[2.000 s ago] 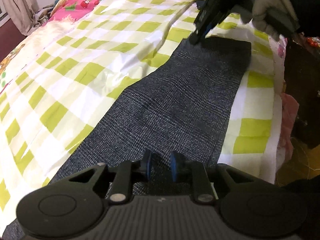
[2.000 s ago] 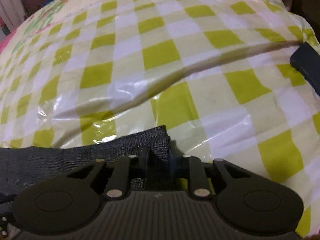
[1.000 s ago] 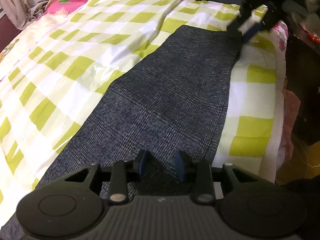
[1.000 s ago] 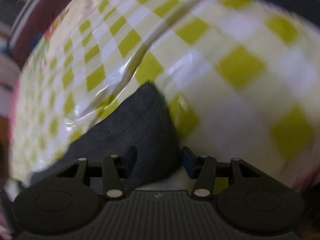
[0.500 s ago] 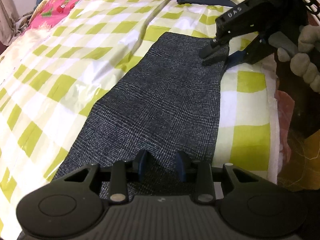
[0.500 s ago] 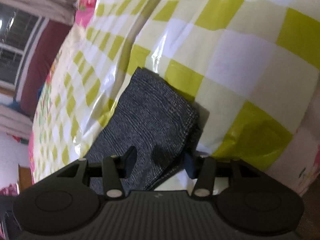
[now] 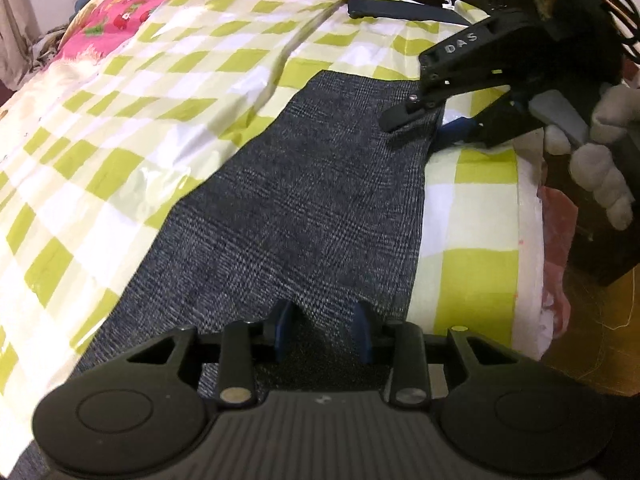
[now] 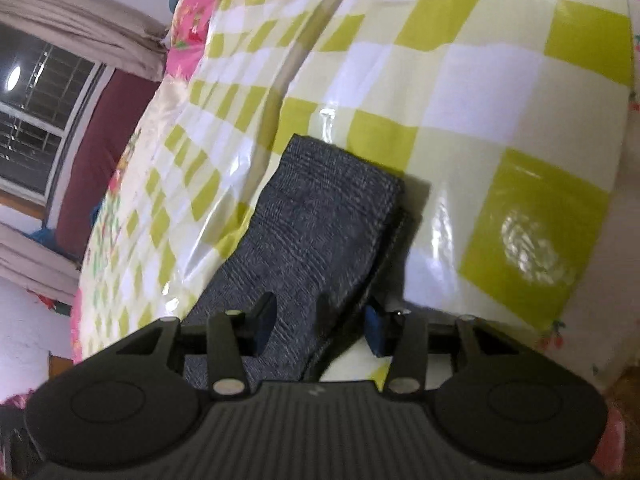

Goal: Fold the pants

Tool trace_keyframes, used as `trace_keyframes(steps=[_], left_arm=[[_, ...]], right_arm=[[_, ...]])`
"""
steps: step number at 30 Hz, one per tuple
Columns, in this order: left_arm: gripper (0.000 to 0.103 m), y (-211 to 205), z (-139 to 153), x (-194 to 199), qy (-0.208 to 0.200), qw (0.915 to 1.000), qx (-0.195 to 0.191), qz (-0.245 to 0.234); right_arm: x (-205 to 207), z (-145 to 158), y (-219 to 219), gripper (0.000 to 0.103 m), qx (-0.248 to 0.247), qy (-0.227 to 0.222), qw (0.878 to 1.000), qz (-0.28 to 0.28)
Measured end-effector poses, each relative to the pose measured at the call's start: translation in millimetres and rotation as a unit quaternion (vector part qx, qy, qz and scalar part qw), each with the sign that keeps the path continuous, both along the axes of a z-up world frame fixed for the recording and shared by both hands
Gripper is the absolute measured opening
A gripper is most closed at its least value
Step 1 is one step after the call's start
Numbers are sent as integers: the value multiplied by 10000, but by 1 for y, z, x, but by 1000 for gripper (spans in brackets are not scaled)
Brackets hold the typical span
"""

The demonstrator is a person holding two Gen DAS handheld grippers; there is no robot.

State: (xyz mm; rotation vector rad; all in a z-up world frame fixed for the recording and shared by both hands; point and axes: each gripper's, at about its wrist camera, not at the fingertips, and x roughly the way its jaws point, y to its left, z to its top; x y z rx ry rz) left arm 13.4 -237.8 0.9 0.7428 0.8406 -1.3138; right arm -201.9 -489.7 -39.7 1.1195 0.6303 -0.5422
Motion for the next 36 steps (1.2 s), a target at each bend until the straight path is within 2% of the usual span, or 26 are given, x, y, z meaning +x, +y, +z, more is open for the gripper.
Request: trace_keyframes(steps=[6, 9, 10, 11, 13, 14, 17, 19, 20, 22, 25, 26, 29, 32, 36], left_arm=[[52, 1, -3, -4, -52, 9998, -129, -126], [52, -1, -5, -6, -95, 9995, -243, -168], [52, -2, -5, -5, -64, 9992, -361, -155], [52, -2, -6, -5, -33, 9988, -467, -144], [52, -6, -11, -5, -30, 9980, -599, -192], [53, -9, -16, -7, -39, 9980, -591, -234], [55, -15, -27, -11, -115, 9976, -666, -178], [55, -20, -27, -12, 23, 9972, -751, -32], [55, -21, -26, -13, 95, 9967, -810, 23], [53, -24, -21, -16, 271, 9948, -979, 117], [53, -32, -15, -22, 675, 9887, -1335, 120], [58, -34, -13, -26, 776, 9861, -1462, 112], [59, -32, -11, -36, 738, 9815, -1766, -9], [59, -4, -3, -25, 848, 9752, -2022, 308], [60, 68, 7, 0, 648, 9678, -2173, 1094]], right_arm=[[10, -14, -5, 44, -89, -249, 9990, -348], [14, -21, -8, 26, -85, -248, 9984, -505], [12, -19, -9, 15, -34, -283, 9979, -588], [5, -17, -8, 12, 77, -494, 9960, -737], [-5, -13, -4, 12, 78, -923, 9902, -1047], [-4, -16, -3, 16, -5, -956, 9894, -1090], [27, -40, -10, 10, 90, -665, 9940, -858], [38, -43, -10, 10, 11, -520, 9957, -770], [37, -37, -11, 7, 120, -527, 9956, -764], [30, -17, -10, 6, 324, -837, 9928, -798], [22, 33, 5, 6, -50, -1038, 9936, -448], [19, 47, 9, 5, -168, -1052, 9937, -334], [9, 82, 27, 5, -700, -704, 9951, -43], [22, 99, 47, 5, -1248, -408, 9907, 352], [65, 112, 92, 5, -1618, -701, 9753, 1328]])
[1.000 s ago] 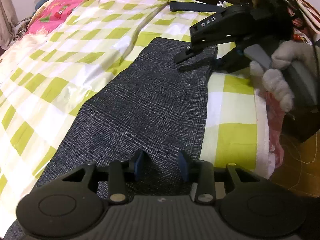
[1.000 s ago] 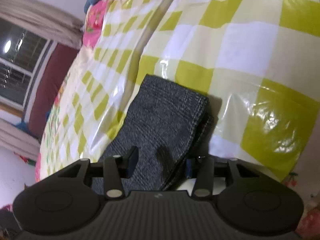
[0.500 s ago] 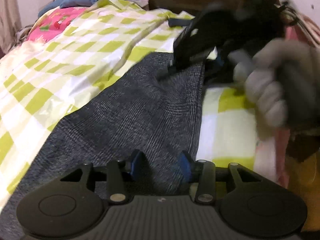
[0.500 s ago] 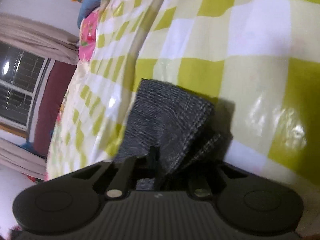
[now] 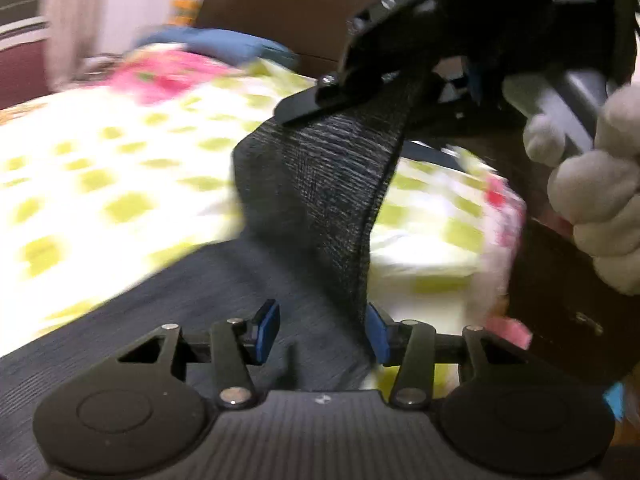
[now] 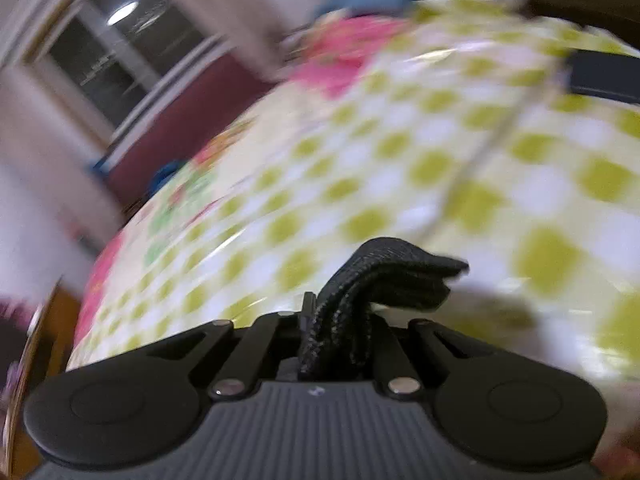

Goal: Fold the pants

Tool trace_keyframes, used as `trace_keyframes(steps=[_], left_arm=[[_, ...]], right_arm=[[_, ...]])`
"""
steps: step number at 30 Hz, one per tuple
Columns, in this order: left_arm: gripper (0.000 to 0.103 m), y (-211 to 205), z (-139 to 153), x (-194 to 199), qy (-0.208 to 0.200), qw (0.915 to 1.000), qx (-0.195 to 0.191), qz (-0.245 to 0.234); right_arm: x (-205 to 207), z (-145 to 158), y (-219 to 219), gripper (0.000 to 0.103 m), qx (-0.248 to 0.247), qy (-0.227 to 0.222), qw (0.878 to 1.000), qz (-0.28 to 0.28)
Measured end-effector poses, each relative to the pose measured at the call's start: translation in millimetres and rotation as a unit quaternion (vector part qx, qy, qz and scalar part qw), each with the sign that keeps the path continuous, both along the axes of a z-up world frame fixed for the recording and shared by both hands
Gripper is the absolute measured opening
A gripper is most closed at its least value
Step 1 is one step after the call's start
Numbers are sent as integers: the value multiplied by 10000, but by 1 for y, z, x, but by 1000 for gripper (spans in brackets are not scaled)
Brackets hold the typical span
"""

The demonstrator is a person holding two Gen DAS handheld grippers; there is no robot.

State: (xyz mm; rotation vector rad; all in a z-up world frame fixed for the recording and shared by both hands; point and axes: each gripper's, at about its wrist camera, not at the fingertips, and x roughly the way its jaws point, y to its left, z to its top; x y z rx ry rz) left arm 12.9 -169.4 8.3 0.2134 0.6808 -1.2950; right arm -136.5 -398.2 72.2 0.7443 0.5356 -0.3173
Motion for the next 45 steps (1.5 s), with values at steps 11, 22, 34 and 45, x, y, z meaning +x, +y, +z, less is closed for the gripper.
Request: trace_keyframes(steps=[11, 22, 34, 45], left_arm=[[61, 161, -16, 4, -608, 9613, 1006, 2493], [61, 211, -9, -28, -842, 9537, 398, 2861], [61, 288, -19, -2, -277, 9231, -49, 3836], [61, 324, -28, 10, 259, 9018, -476, 4287]], right_arm=[[90, -48, 184, 5, -573, -481, 9618, 2633], [116, -27, 267, 5, -980, -543, 9491, 2945], [185, -24, 387, 6, -1833, -492, 9034, 3846], [227, -48, 486, 6, -2555, -470, 8475, 4628]])
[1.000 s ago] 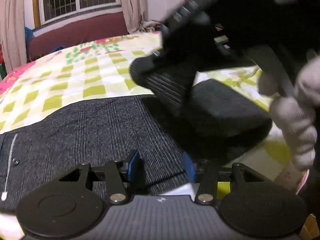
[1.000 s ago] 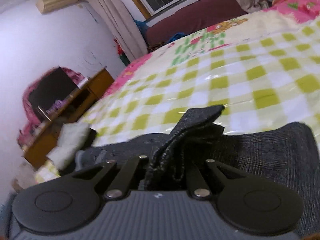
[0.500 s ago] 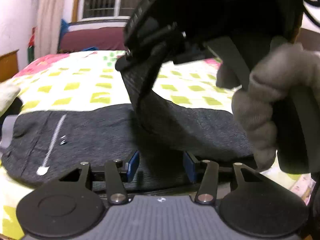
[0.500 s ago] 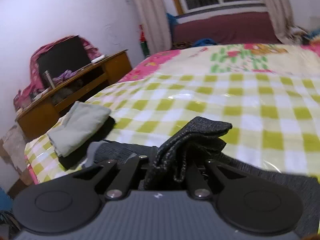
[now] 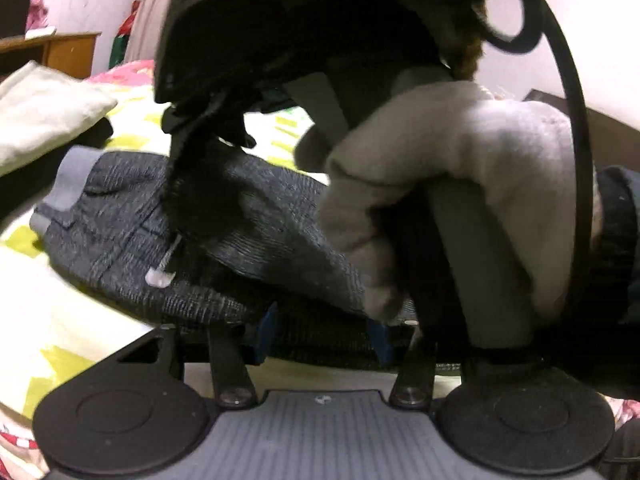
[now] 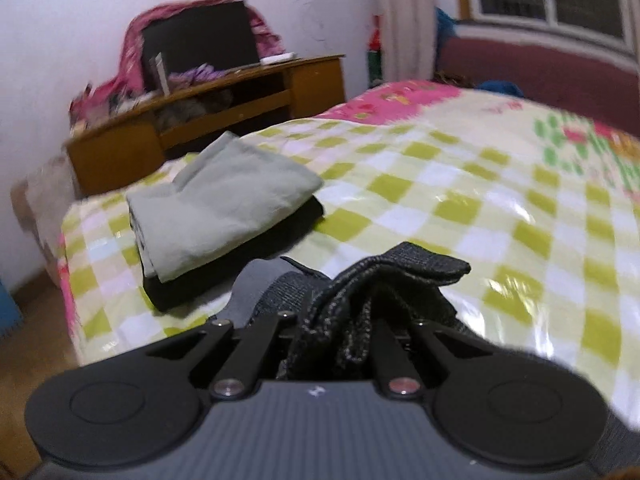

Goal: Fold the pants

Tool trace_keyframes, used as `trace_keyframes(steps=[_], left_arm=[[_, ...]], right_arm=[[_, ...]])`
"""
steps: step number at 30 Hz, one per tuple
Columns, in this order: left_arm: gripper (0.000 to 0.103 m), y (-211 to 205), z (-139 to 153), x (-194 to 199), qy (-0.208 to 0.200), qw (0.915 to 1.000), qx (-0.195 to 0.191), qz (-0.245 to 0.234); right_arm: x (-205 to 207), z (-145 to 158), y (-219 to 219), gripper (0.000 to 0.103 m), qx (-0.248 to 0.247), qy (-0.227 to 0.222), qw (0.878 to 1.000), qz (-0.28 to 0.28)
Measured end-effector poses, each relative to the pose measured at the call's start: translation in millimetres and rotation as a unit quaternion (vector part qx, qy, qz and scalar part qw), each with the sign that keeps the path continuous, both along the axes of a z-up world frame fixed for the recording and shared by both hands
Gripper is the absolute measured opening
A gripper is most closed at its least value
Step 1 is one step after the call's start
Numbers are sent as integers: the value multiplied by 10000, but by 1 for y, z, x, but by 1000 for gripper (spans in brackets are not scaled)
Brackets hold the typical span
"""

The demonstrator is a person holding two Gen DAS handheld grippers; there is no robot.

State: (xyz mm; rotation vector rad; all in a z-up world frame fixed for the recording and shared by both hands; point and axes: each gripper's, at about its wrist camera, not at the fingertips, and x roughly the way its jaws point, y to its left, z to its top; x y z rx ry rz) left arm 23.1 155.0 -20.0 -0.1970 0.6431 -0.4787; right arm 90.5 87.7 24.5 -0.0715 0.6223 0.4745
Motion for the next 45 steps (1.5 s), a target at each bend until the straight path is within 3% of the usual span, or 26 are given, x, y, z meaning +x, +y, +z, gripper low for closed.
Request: trace_keyframes(steps=[7, 9, 12, 15, 17, 20, 24, 26, 29, 32, 35, 37, 40, 43, 44, 45], left_arm=[[62, 11, -7, -12, 212, 9985, -456, 234], [62, 20, -7, -15, 297, 9974, -585, 284], [62, 27, -9, -16, 377, 9960, -719, 384], [62, 35, -12, -19, 413, 9943, -825, 530], [62, 39, -15, -16, 525, 9920, -968, 625], [62, 38, -12, -18, 509, 9929, -784, 732], [62, 35, -7, -30, 375, 9947, -516, 812], [62, 33, -3, -29, 316, 9953, -389, 831], [62, 21, 7, -24, 64, 9974, -124, 701], [62, 4, 15, -12, -167, 9988, 25, 456], [62, -21, 20, 3, -368, 9988, 266, 171], [62, -27, 24, 4, -429, 9981, 430, 59], [62, -42, 26, 12, -360, 9976, 589, -30], [62, -53, 34, -3, -279, 9966, 748, -181], [62, -59, 32, -3, -271, 9957, 846, -277], [62, -65, 31, -2, -272, 9944, 958, -354]], right_arm=[[2, -7, 44, 7, -675, -286, 9953, 641], [1, -14, 64, 16, -1166, -259, 9868, 1098], [0, -20, 79, 32, -1349, -334, 9823, 1258], [-3, -7, 66, 50, -804, -322, 9891, 1190], [-1, 5, 57, 70, -266, -262, 9907, 1311], [2, 25, 59, 70, 193, -155, 9882, 1512], [-11, 44, 19, 70, 418, -219, 9923, 1144], [-21, 47, -19, 70, 320, -224, 9971, 647], [-42, 41, -101, 70, 227, 109, 9983, -524], [-74, 24, -183, 72, 197, 509, 9828, -1766], [-95, -7, -247, 72, 819, 1305, 9542, -2564], [-102, -29, -265, 72, 1466, 1711, 9382, -2626], [-96, -57, -268, 73, 2097, 1961, 9263, -2439], [-91, -69, -269, 73, 2449, 2061, 9241, -2090], [-90, -71, -275, 74, 2721, 2106, 9185, -1949], [-88, -76, -284, 74, 3114, 2223, 9037, -1920]])
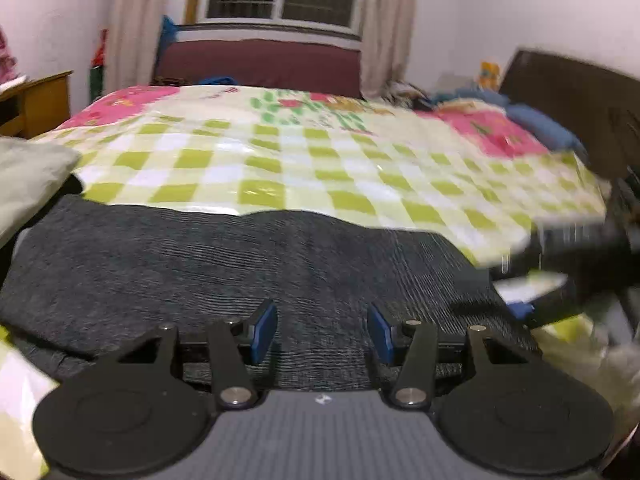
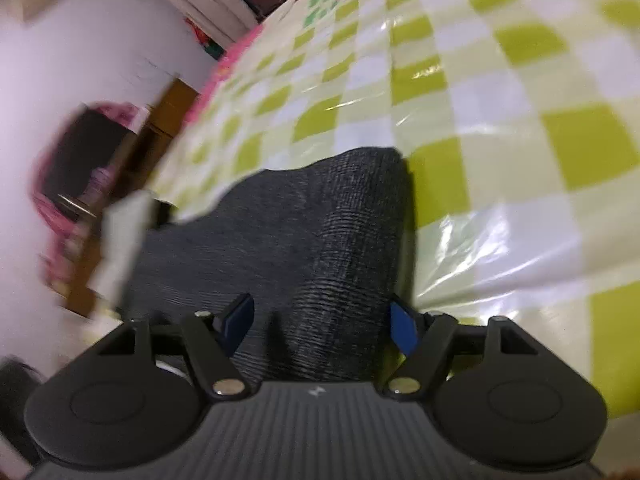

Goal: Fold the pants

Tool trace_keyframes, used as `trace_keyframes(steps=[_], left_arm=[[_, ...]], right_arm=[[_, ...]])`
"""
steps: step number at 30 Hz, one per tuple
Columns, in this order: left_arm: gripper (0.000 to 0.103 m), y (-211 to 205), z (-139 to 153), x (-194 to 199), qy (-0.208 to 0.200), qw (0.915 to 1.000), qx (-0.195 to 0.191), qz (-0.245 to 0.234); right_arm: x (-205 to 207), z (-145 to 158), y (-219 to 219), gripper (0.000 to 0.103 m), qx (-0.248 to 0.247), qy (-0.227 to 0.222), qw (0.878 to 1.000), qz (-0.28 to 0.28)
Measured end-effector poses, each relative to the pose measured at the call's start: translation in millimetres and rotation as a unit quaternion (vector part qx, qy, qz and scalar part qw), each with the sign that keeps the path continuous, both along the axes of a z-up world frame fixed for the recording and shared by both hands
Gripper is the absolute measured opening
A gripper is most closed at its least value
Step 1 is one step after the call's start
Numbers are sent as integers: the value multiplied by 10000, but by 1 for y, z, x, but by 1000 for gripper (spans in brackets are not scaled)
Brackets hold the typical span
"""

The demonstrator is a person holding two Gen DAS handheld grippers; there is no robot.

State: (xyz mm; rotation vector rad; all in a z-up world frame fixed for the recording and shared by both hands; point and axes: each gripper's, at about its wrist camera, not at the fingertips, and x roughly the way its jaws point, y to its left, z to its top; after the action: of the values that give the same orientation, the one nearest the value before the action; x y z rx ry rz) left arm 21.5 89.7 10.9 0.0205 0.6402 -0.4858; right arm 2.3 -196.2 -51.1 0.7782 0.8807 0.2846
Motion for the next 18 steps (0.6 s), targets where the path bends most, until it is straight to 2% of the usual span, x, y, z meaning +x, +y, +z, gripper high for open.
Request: trace_keyframes(steps=[1, 3, 5, 6, 9, 10, 11, 14, 18], left_arm=[[62, -6, -1, 2, -7, 9999, 121, -70], [62, -16, 0, 5, -57, 9993, 305, -196], [63, -21, 1, 8, -95, 9987, 430, -262], [63, -24, 0, 10, -87, 9984, 485, -291], [63, -31, -5, 18, 50, 9973, 618, -385], [63, -34, -7, 20, 135, 9967, 686, -401], [63, -38, -9, 20, 175, 9959, 779, -425], [63, -49, -7, 14, 209, 9950, 800, -568], [63, -87, -10, 2, 369, 9926, 607, -989]], right_arm=[[4, -7, -8, 74, 507, 79, 9987, -63], [8, -15, -20, 70, 1194, 39, 9928, -61], [7, -22, -23, 65, 1318, -146, 9912, 16], [9, -30, -22, 63, 1312, -96, 9913, -26], [21, -40, -12, 36, 1475, 6, 9889, -194], [26, -42, -9, 15, 1676, 28, 9856, -235], [31, -44, -5, 9, 1864, 87, 9822, -218], [26, -43, -14, 9, 2302, -15, 9729, -232], [-1, -39, -58, 8, 2273, -83, 9724, -520]])
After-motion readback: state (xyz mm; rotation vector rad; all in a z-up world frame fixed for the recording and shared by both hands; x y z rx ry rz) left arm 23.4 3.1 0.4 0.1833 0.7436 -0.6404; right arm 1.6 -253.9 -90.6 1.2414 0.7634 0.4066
